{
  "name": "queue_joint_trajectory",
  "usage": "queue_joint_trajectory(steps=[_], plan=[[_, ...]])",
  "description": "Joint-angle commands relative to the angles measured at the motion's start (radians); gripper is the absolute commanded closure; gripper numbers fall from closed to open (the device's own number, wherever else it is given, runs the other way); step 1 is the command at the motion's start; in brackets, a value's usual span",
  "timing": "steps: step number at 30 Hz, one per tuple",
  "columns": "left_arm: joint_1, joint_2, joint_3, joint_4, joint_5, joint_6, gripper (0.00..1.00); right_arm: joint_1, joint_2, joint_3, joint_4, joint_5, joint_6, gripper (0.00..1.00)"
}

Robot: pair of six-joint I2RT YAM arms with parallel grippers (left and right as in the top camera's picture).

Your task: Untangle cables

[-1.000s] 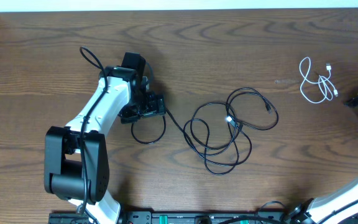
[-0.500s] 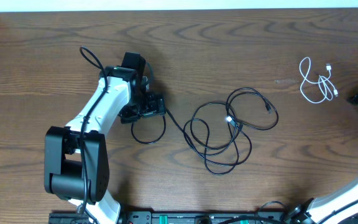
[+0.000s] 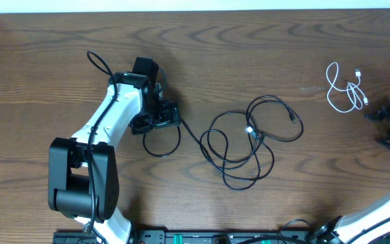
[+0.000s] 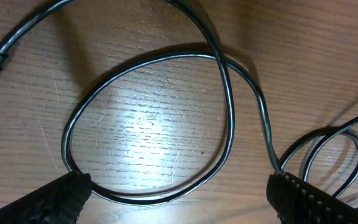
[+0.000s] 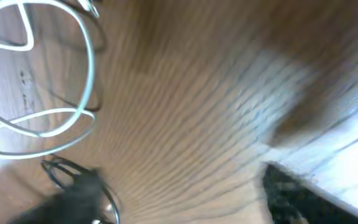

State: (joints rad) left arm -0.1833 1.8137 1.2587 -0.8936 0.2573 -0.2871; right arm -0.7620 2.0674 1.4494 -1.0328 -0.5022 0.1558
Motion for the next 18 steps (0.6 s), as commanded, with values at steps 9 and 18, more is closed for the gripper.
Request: queue_joint_trajectory(steps=[9,18], plan=[[0.000,-0.003,0.002,-0.005,0.004,0.013,0.05,0.155,0.003,-0.257,0.058,0.090,0.071,0.85],[0.000,-0.003,0.002,-0.005,0.004,0.013,0.04,0.377,0.002,-0.423,0.120,0.336,0.122,0.74]])
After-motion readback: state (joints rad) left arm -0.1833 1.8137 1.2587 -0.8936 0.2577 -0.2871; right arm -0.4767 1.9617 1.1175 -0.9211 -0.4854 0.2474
